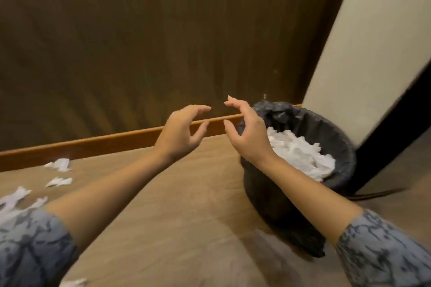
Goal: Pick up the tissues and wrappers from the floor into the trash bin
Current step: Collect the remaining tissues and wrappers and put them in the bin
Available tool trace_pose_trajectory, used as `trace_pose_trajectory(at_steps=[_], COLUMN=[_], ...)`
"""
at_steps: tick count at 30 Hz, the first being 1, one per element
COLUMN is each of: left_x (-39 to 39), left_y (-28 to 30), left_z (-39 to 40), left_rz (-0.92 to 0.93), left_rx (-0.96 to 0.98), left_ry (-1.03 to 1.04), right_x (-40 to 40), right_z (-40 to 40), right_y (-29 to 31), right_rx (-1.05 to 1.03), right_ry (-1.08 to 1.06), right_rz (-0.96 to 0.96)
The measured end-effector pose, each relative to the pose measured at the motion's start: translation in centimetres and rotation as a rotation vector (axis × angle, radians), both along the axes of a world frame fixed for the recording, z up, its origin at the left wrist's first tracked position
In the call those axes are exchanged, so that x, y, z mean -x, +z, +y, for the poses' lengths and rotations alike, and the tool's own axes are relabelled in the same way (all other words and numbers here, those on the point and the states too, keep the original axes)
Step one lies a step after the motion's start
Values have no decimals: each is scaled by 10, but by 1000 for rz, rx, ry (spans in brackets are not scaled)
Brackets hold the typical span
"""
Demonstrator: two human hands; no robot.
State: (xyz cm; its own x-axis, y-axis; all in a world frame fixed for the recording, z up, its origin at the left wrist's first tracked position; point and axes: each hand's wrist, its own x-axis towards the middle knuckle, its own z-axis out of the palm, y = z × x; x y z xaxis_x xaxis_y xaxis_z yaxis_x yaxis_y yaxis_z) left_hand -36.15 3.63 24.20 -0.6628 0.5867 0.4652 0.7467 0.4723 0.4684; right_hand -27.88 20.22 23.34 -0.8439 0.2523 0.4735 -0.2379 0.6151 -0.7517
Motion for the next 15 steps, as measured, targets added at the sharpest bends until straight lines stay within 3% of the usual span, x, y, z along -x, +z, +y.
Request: trace_pose_trajectory(at_steps=[4, 7, 11, 15], left_x=[5, -8, -48, -96], left_y=[-3, -19, -46, -78], left_z=[-117, -203, -291, -351], left_rz=[155, 141, 13, -74], left_rx=[290, 413, 297, 179], left_ry=[100, 264, 569, 766], right_x=[35, 53, 65, 60], right_z=[-78, -146, -231, -309], right_y=[-9, -15, -29, -44], right_rx=[-295, -501, -687, -669], right_ry=[221, 364, 558, 745], right_rz=[-71, -132, -125, -103])
